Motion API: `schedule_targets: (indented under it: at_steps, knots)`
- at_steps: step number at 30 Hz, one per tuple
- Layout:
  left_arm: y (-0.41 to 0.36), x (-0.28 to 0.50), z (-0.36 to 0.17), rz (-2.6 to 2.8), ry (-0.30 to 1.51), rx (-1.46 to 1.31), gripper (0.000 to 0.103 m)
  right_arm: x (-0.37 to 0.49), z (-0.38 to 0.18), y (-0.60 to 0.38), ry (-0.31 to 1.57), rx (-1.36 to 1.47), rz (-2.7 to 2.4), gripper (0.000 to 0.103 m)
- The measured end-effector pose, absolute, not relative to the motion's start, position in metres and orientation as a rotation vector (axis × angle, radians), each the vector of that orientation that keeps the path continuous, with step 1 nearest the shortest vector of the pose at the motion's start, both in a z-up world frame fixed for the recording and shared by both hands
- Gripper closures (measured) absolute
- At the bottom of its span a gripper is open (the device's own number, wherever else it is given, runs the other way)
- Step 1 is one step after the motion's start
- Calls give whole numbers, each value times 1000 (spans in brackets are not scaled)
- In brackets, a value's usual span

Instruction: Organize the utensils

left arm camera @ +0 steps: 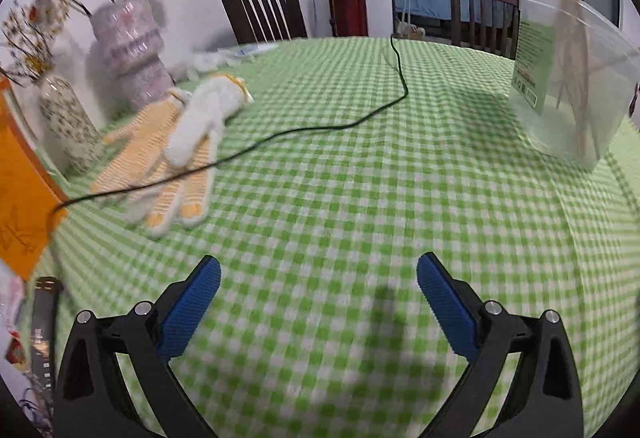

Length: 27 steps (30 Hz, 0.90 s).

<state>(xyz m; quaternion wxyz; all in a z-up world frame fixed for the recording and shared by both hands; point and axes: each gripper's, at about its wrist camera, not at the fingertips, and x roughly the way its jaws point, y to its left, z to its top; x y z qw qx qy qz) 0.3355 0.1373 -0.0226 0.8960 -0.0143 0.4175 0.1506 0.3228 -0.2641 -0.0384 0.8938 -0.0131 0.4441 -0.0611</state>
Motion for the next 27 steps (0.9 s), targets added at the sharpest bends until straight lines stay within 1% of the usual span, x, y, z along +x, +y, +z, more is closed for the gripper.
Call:
schedule_targets:
  at_steps: [4,5,6,27]
  knots:
    - [145,347,-37,306,912,-115,8,329,-41,-283,946,93,-83,7]
    - [147,350,-43,301,939,-133,6,328,-41,-283,947,91,-85,7]
    - [145,351,-43,302,936,-125,8,330,-43,-284,949,83,-87,7]
    - [145,355,-49,282,944,-115,6,328,-41,-282,950,80,-86,7]
